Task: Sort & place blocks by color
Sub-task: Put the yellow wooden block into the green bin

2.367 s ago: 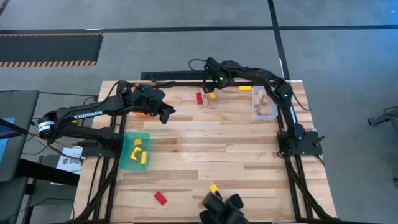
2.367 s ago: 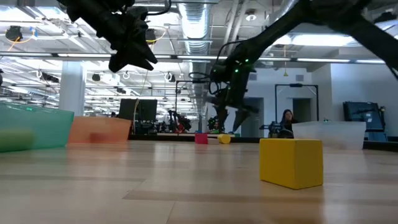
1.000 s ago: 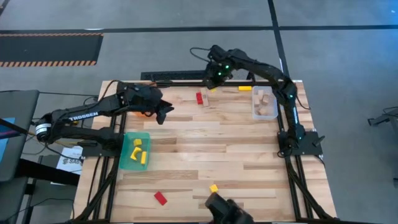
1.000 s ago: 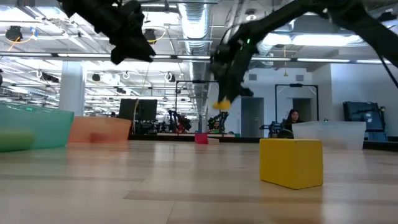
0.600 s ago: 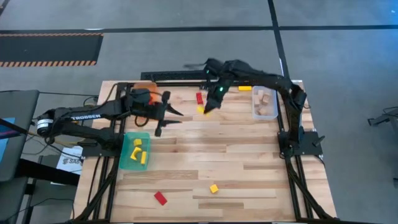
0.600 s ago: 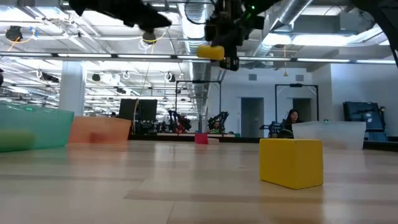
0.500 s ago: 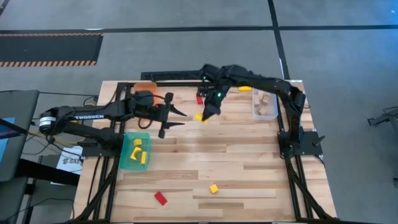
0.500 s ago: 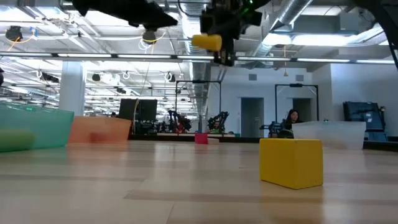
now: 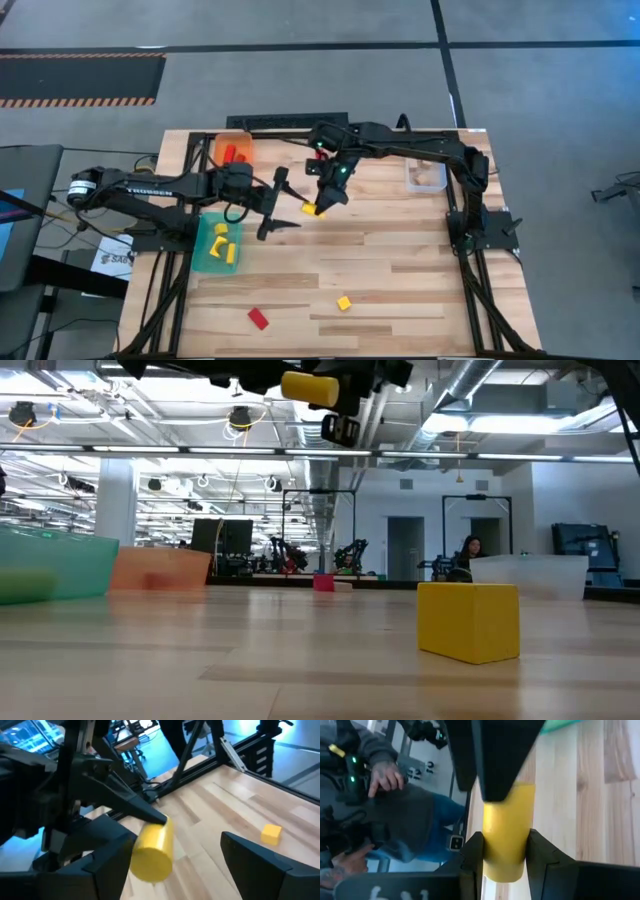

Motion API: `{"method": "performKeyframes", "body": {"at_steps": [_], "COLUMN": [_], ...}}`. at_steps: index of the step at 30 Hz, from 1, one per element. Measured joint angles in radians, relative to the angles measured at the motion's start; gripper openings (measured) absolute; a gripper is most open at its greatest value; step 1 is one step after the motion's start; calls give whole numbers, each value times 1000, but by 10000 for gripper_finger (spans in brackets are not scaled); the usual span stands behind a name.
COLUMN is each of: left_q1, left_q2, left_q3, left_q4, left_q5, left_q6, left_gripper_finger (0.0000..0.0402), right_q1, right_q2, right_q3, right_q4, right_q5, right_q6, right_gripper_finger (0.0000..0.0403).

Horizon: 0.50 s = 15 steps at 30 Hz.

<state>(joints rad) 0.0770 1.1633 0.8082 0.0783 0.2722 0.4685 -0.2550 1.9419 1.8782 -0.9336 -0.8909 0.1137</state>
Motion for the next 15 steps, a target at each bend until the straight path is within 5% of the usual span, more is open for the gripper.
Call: {"method": "performKeyframes", "body": {"at_steps": [15], "left_q1": [-14], "left_q2": [1], "left_q3": [0], "left_q4": [8], "left_q5": [-58], "left_q6": [47], "left_gripper_finger": [291], "right_q1": [25], "right_q2": [1], "right_q3": [1], "right_q4": [115], "right_q5": [0], "right_q6": [71], "right_gripper_finger": [102]}}
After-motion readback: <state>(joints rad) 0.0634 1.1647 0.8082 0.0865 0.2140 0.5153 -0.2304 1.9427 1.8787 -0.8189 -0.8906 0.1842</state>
